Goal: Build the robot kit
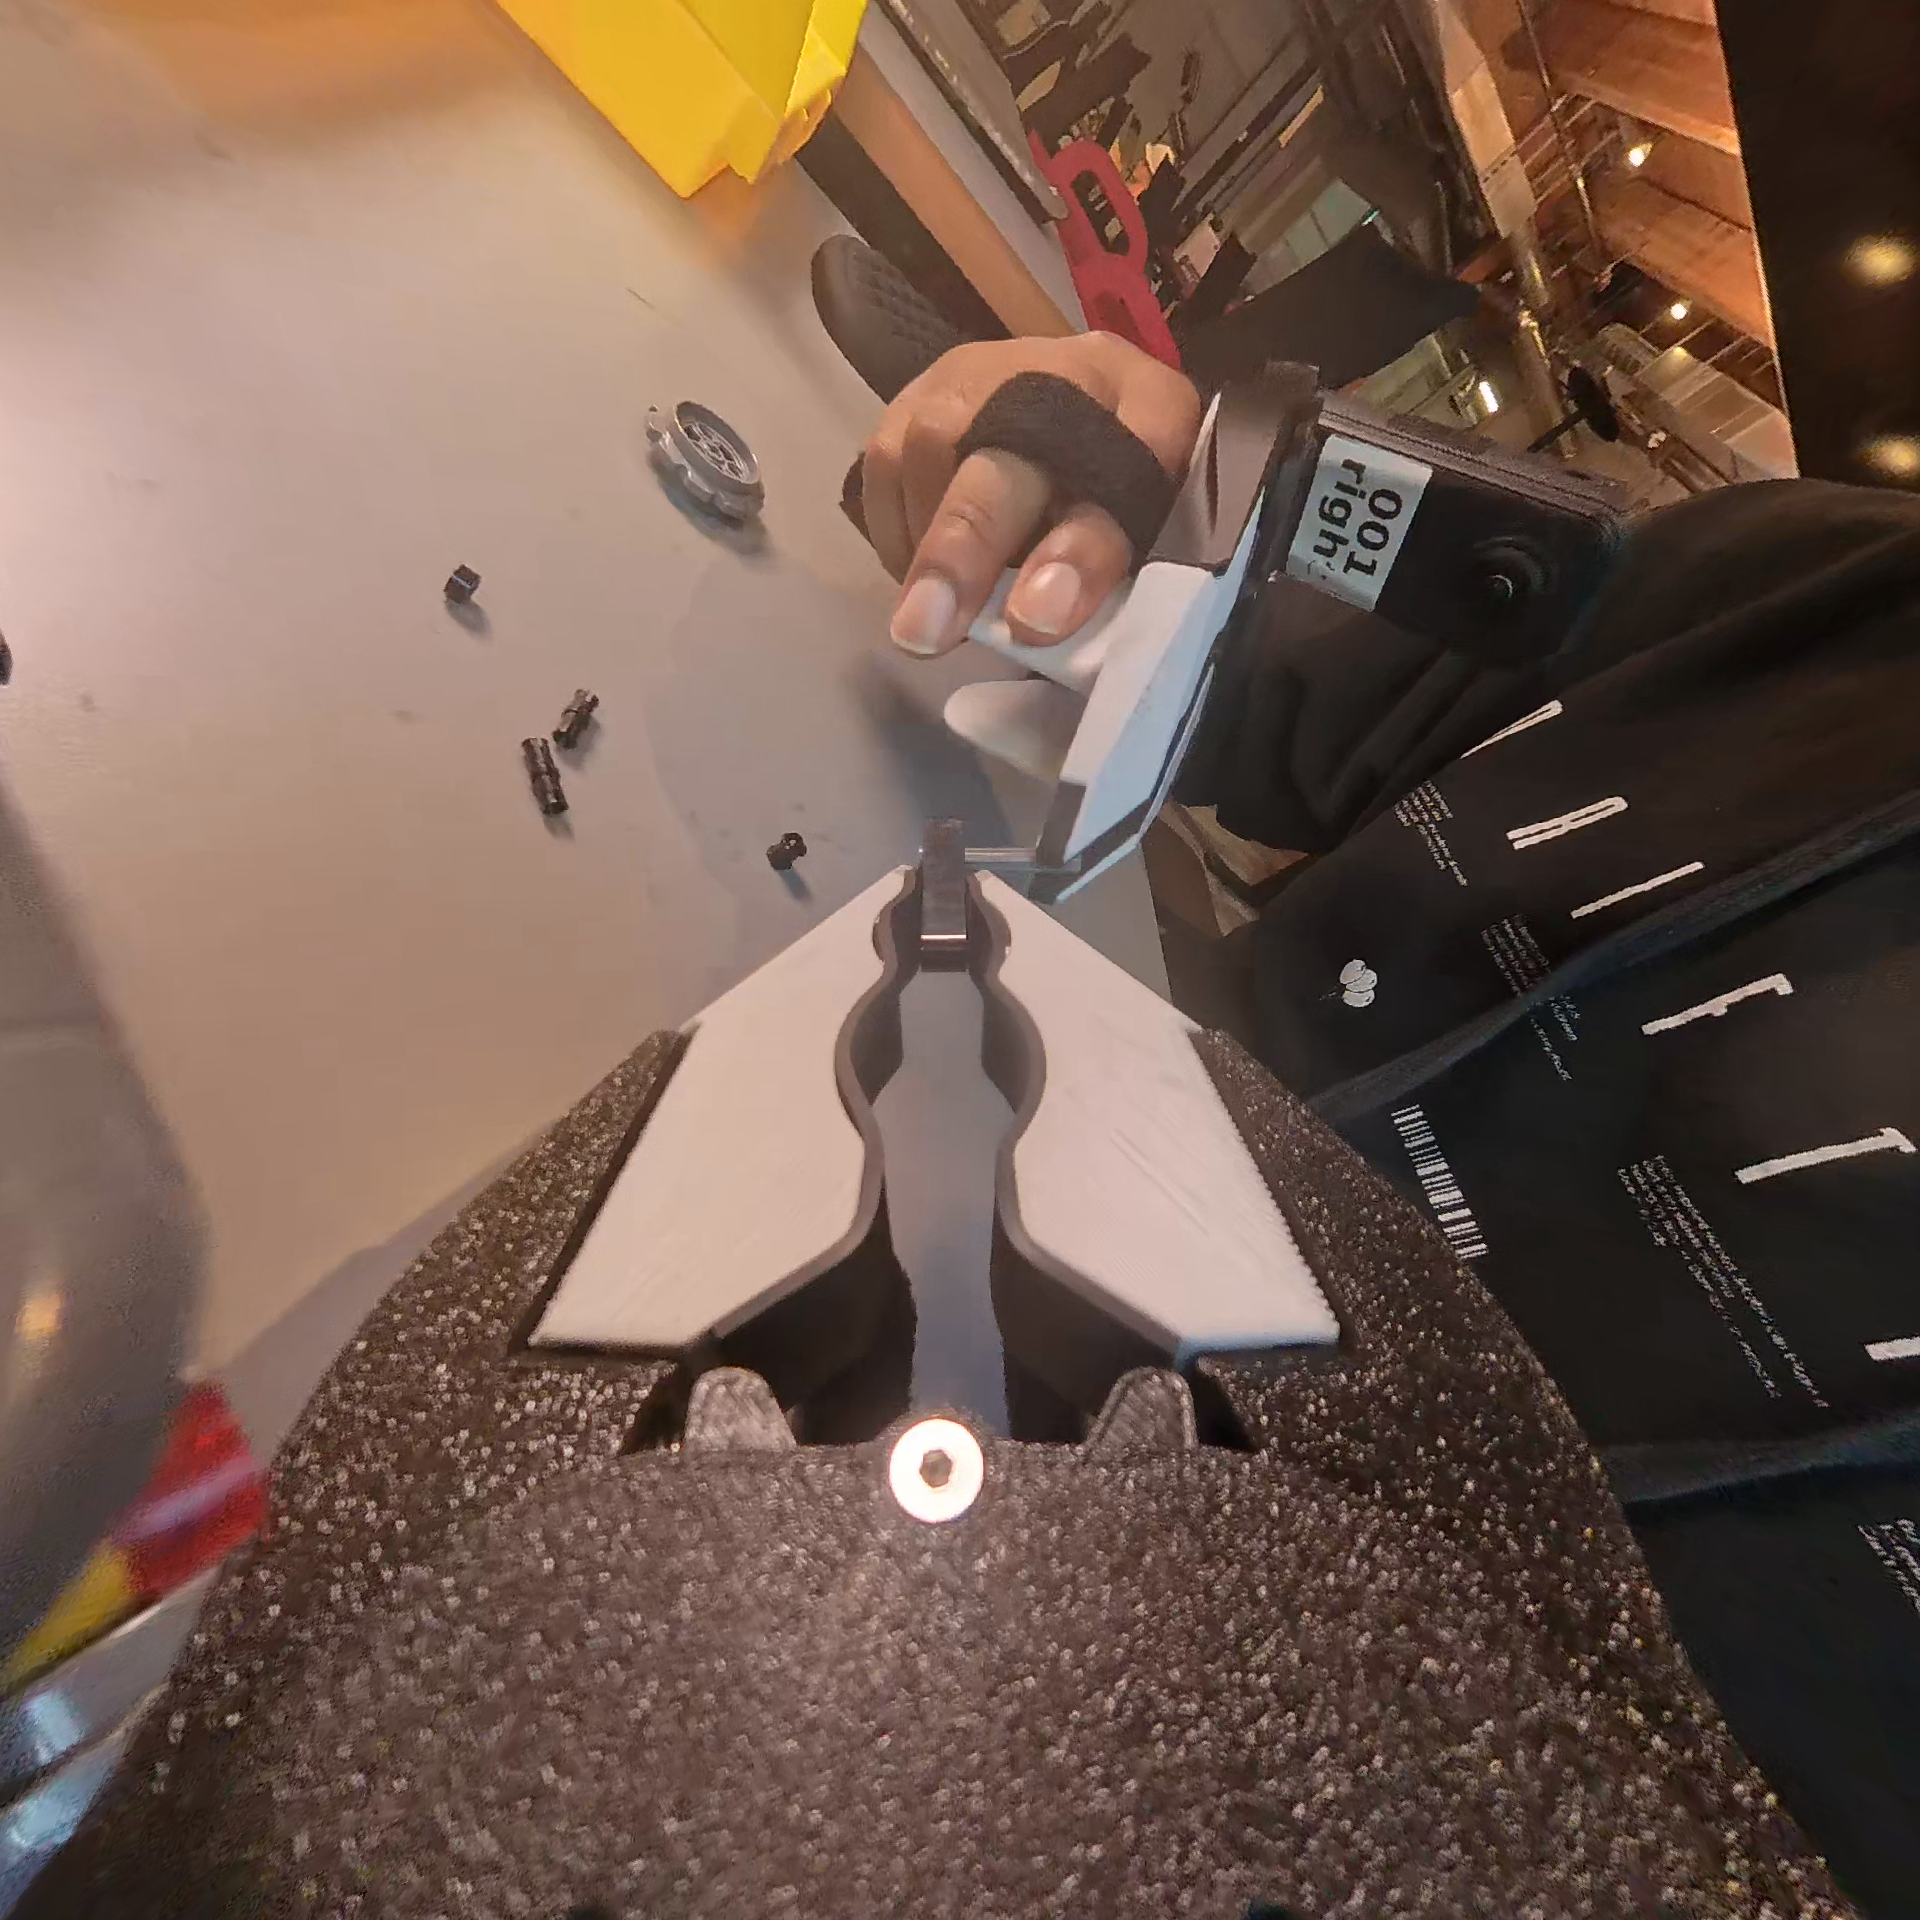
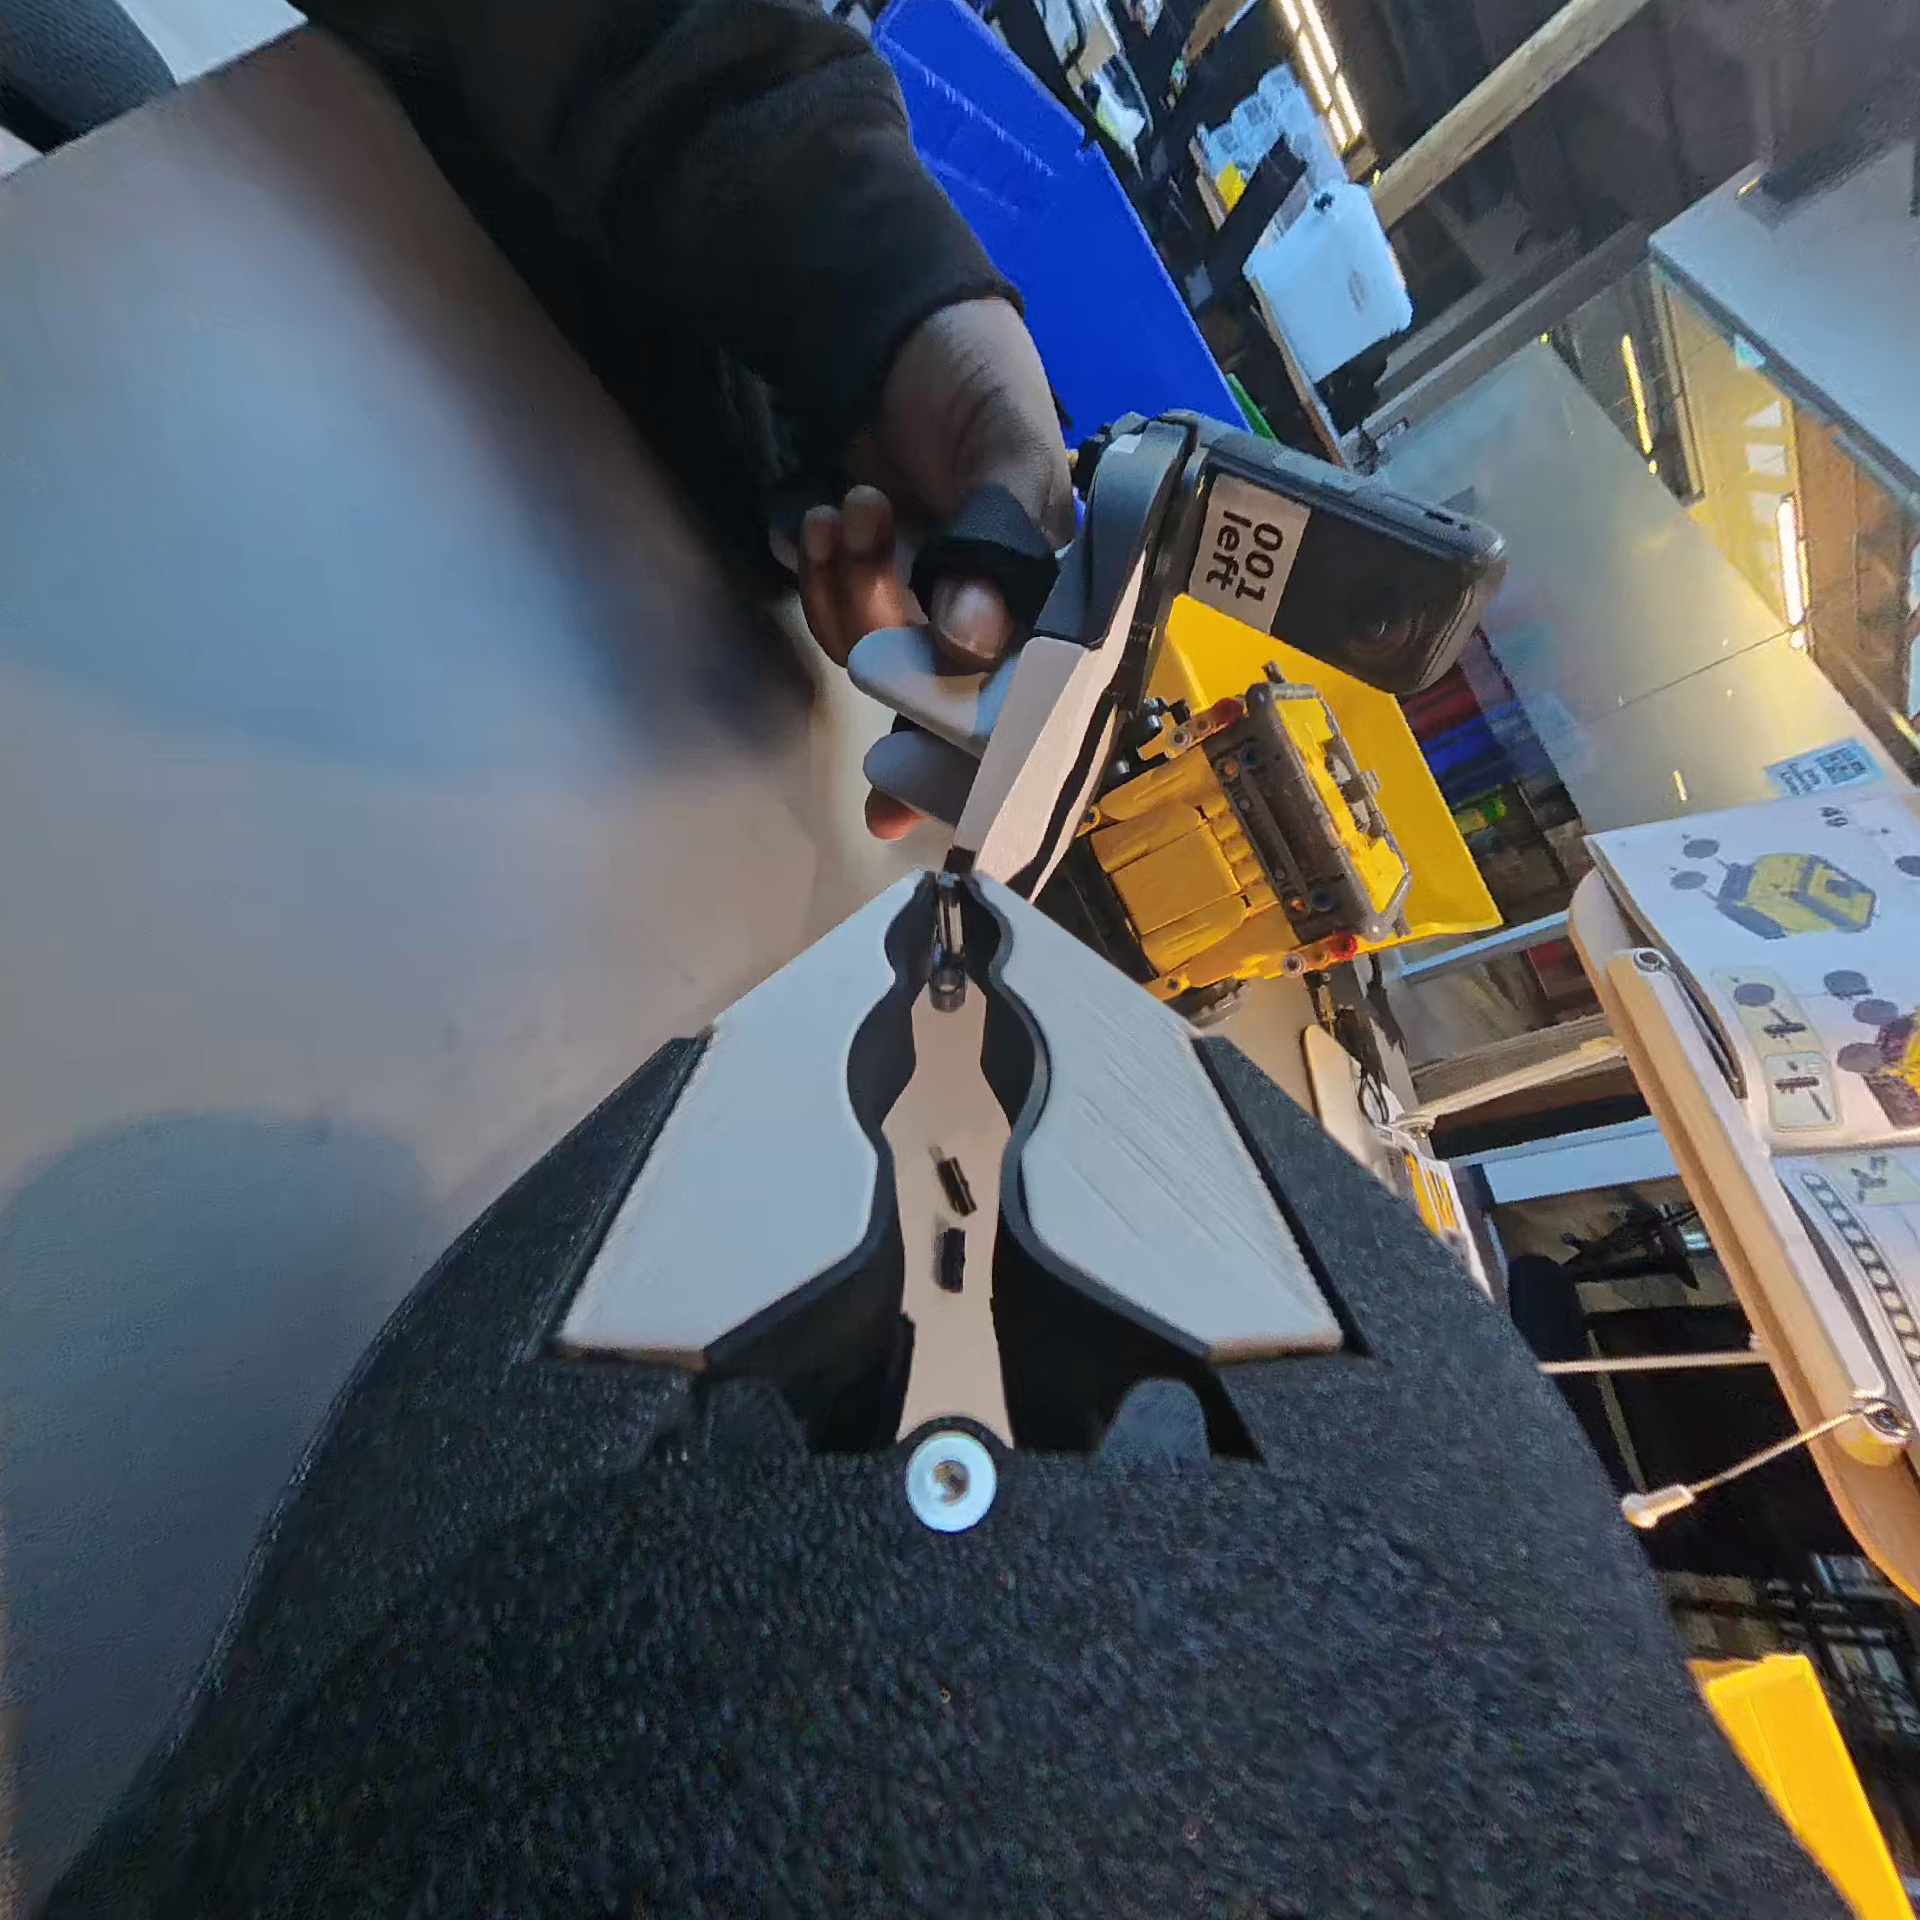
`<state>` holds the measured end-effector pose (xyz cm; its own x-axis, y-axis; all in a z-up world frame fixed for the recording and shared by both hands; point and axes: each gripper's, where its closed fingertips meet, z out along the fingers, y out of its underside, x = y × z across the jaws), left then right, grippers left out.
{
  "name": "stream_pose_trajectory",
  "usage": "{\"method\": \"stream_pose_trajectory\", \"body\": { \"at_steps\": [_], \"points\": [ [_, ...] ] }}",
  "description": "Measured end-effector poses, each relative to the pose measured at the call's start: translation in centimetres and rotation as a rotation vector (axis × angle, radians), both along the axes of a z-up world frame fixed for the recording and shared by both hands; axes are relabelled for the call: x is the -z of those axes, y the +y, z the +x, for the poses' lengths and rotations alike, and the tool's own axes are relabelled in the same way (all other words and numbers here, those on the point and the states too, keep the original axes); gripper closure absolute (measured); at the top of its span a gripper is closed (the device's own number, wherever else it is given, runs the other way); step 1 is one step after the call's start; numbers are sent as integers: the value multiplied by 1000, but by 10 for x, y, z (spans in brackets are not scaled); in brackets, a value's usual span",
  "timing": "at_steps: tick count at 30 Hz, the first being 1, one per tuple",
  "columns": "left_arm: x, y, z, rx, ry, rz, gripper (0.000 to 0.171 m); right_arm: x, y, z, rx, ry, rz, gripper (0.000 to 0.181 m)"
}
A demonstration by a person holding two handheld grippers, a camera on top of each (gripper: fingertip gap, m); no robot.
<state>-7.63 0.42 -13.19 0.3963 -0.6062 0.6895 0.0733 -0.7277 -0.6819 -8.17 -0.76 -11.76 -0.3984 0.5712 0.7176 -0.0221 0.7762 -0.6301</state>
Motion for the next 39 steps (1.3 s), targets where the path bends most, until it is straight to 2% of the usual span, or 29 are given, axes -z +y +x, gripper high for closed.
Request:
{"method": "stream_pose_trajectory", "body": {
  "at_steps": [3,5,7,8,9,13,17,21,23,25,29,39],
  "points": [
    [1,0,2,1,29,15,166,0,1,1,1,-58,-110,178],
    [5,0,2,2,77,41,165,1,5,1,21,-130,-249,177],
    [9,1,0,4,178,105,157,7,6,2,29,-278,-431,177],
    [11,2,-3,4,252,160,148,11,11,0,60,-317,-479,177],
    [13,1,-4,16,329,215,146,16,12,-1,72,-359,-510,177],
    [39,-5,-2,100,568,303,153,35,8,-3,74,-445,-508,177],
    [59,-8,-1,160,705,317,163,52,11,-4,113,-500,-462,177],
    [60,-7,-1,152,710,313,165,51,13,-2,122,-512,-495,175],
    [59,-8,-2,152,706,308,166,48,15,3,110,-528,-495,163],
    [59,-8,-2,153,705,309,166,47,19,16,99,-587,-482,160],
    [58,-8,-2,152,693,306,164,58,35,28,169,-651,-406,161],
    [50,-7,-3,136,667,325,162,70,38,27,213,-701,-429,169]
  ]
}}
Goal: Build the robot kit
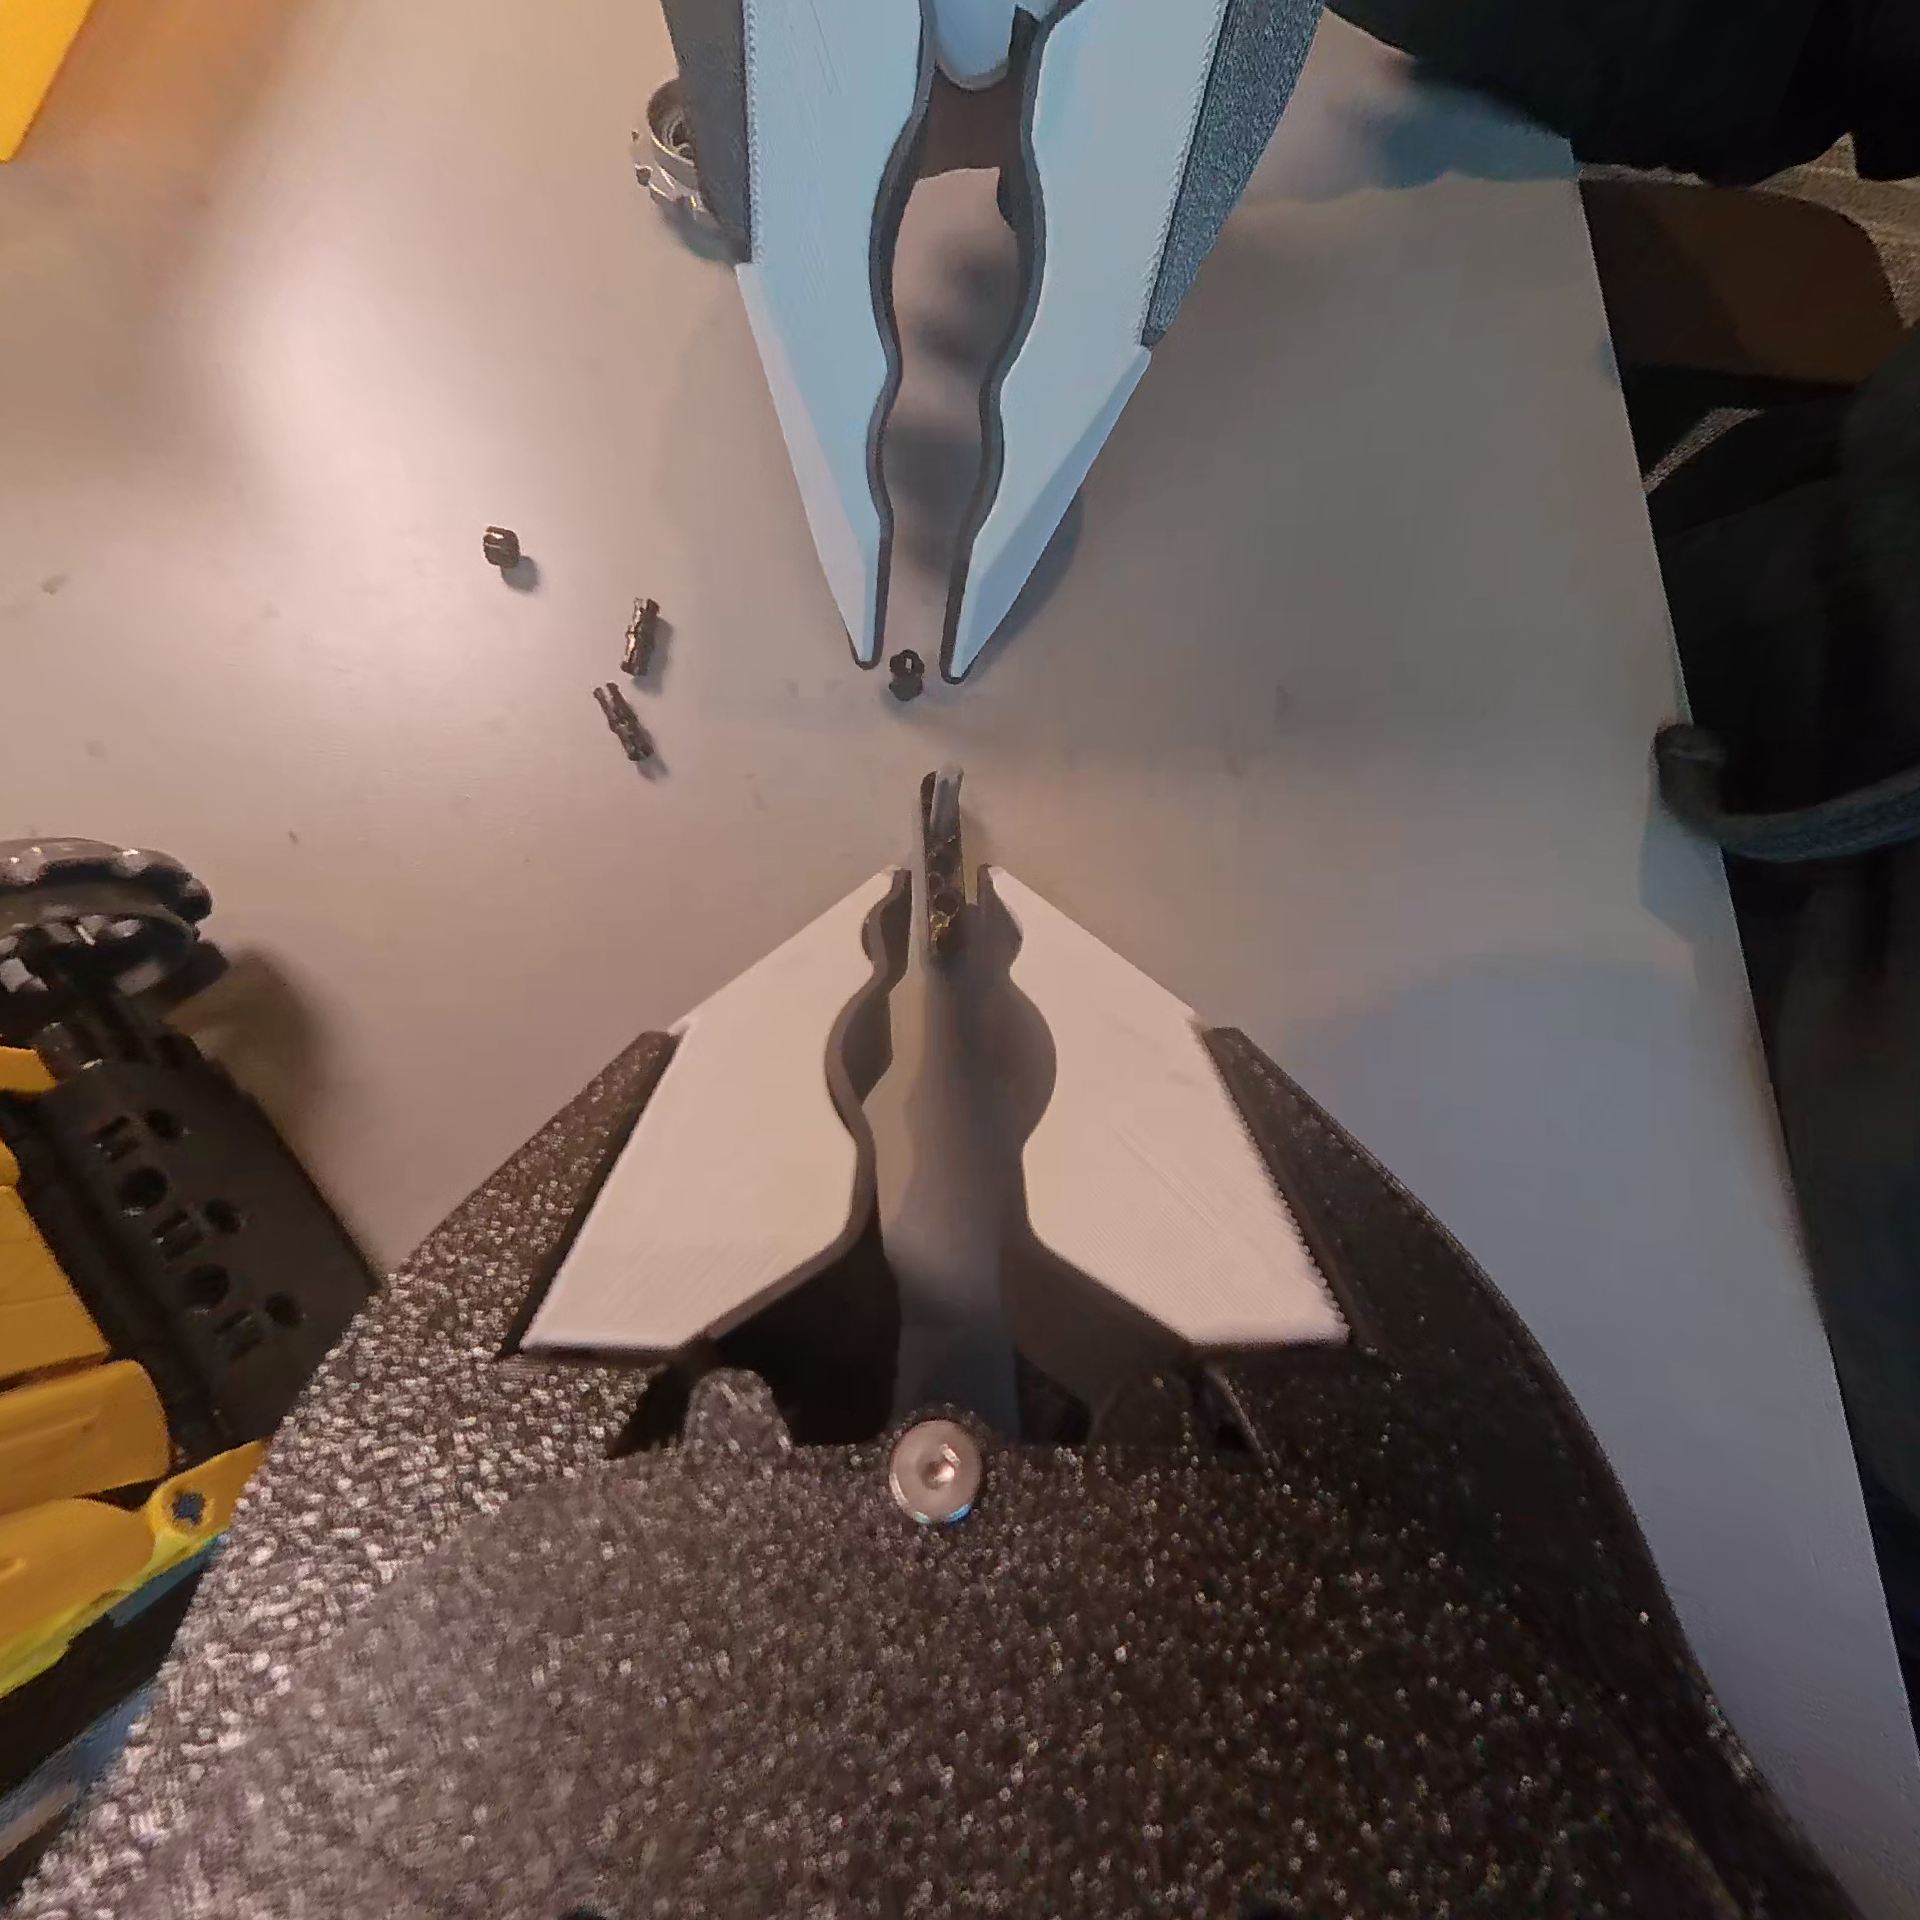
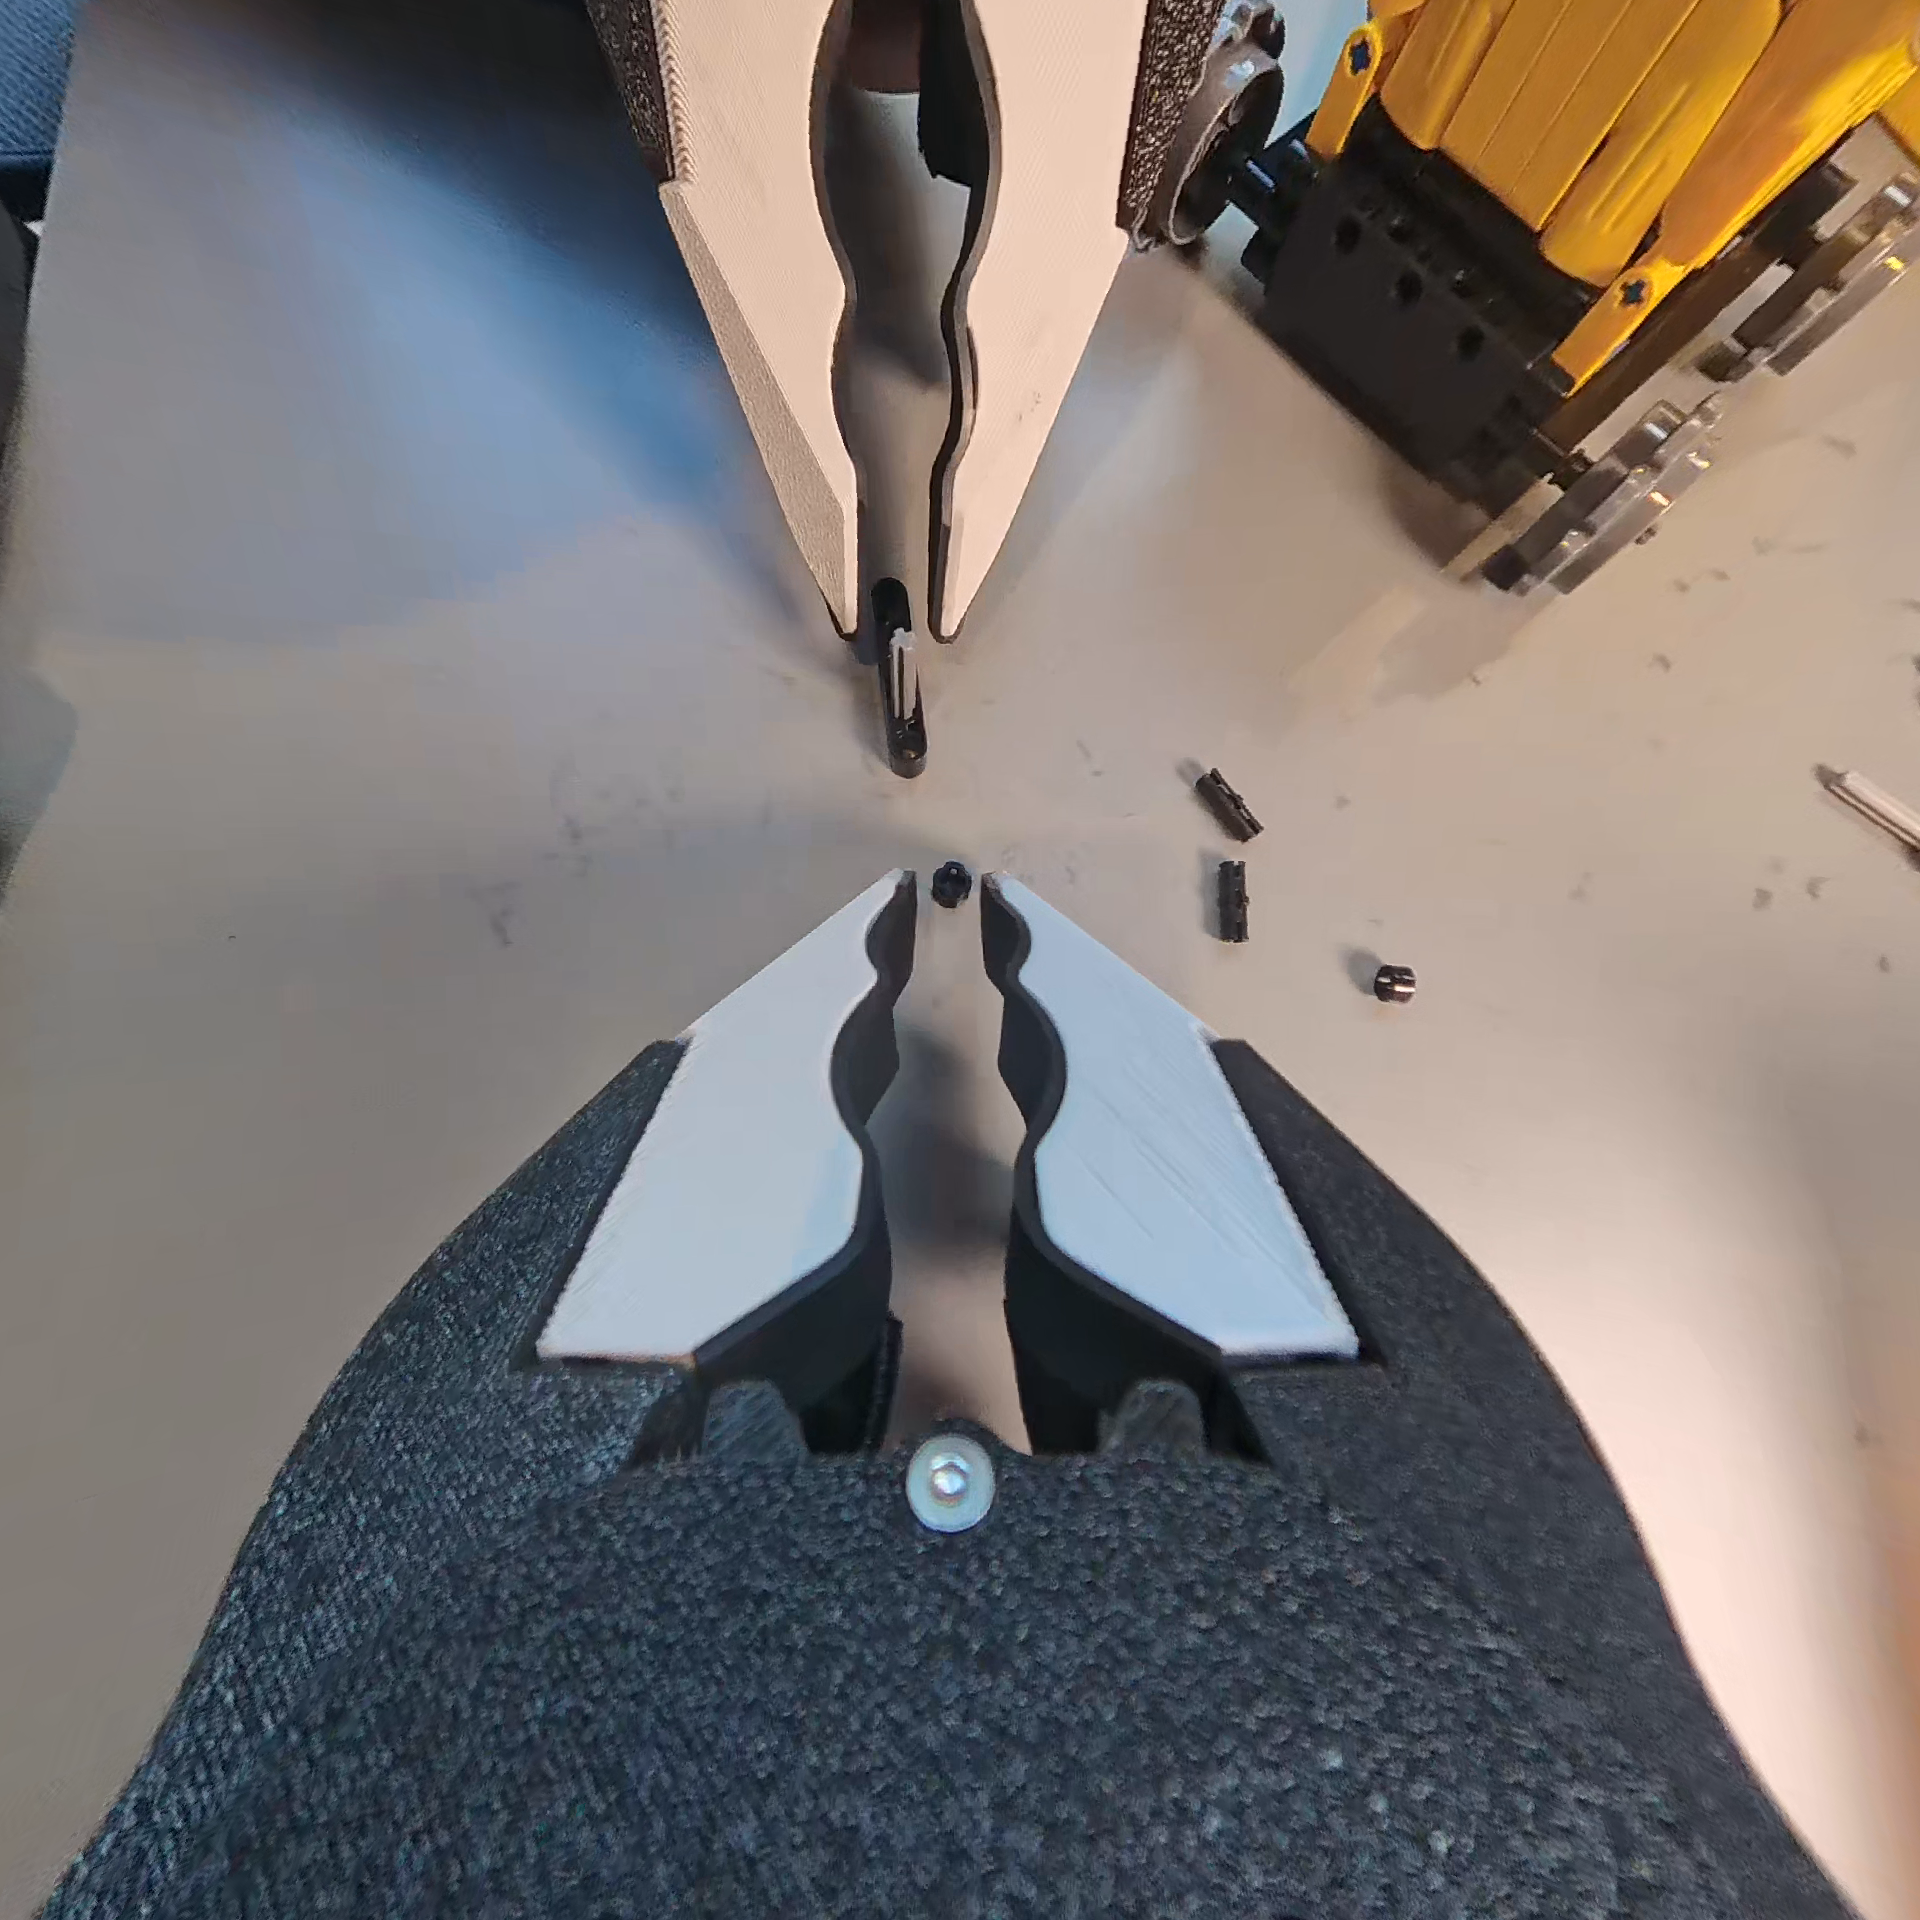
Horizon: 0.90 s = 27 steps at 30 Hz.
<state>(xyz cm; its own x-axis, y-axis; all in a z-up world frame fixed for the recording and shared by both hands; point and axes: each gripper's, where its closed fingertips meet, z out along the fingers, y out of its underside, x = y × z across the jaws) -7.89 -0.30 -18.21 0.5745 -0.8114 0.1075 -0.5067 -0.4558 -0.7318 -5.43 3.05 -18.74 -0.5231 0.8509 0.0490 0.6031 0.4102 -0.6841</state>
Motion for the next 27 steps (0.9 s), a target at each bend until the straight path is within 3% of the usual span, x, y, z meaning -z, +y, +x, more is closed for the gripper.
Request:
{"method": "stream_pose_trajectory", "body": {
  "at_steps": [5,11,27],
  "points": [
    [2,0,0,2,7,-6,161,-4,-2,-3,-12,30,-7,175],
    [3,-1,-1,10,14,-5,162,-44,-20,-18,-76,192,-111,175],
    [9,-2,-1,38,29,-8,166,-35,-31,-25,-271,79,-67,174]
  ]
}}
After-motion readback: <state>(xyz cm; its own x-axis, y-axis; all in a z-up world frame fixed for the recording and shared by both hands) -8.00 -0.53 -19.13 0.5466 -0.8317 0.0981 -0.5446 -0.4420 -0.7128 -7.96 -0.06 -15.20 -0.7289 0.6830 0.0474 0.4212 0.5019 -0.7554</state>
